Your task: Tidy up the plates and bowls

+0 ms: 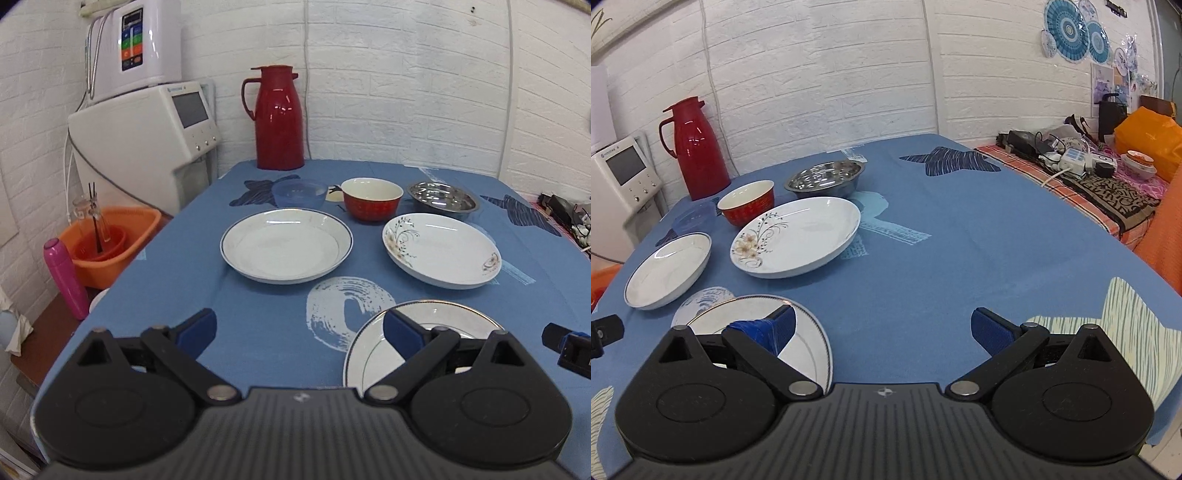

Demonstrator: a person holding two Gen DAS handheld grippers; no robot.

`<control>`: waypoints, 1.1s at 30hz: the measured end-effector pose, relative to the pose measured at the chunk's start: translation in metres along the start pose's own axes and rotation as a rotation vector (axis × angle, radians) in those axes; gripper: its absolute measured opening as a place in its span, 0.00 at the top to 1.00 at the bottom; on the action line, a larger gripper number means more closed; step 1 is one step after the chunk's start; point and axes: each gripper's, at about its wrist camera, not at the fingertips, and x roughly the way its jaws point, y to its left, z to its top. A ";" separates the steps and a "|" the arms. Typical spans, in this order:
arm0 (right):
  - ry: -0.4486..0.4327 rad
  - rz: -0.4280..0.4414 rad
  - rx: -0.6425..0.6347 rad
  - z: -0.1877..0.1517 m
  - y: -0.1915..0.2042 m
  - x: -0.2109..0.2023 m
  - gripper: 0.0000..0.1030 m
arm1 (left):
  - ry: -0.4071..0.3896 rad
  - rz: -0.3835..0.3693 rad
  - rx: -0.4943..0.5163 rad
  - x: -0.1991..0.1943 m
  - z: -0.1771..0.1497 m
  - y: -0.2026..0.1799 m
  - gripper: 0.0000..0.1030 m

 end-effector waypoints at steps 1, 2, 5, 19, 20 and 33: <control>0.005 0.006 0.004 0.003 -0.004 0.006 0.13 | 0.011 0.002 -0.022 0.006 0.003 0.000 0.07; 0.010 0.008 0.007 0.006 -0.007 0.012 0.13 | 0.021 0.005 -0.043 0.011 0.004 0.000 0.07; 0.030 0.015 0.006 0.013 -0.014 0.026 0.13 | 0.047 0.038 -0.102 0.024 0.010 -0.001 0.07; 0.032 0.036 0.049 0.029 -0.027 0.025 0.13 | 0.030 0.185 -0.115 0.008 0.020 0.003 0.07; 0.022 0.038 0.052 0.025 -0.026 0.022 0.13 | 0.022 0.187 -0.112 0.004 0.016 0.006 0.07; 0.008 -0.015 0.073 -0.022 0.010 -0.031 0.13 | -0.033 0.075 -0.084 -0.044 -0.023 0.049 0.07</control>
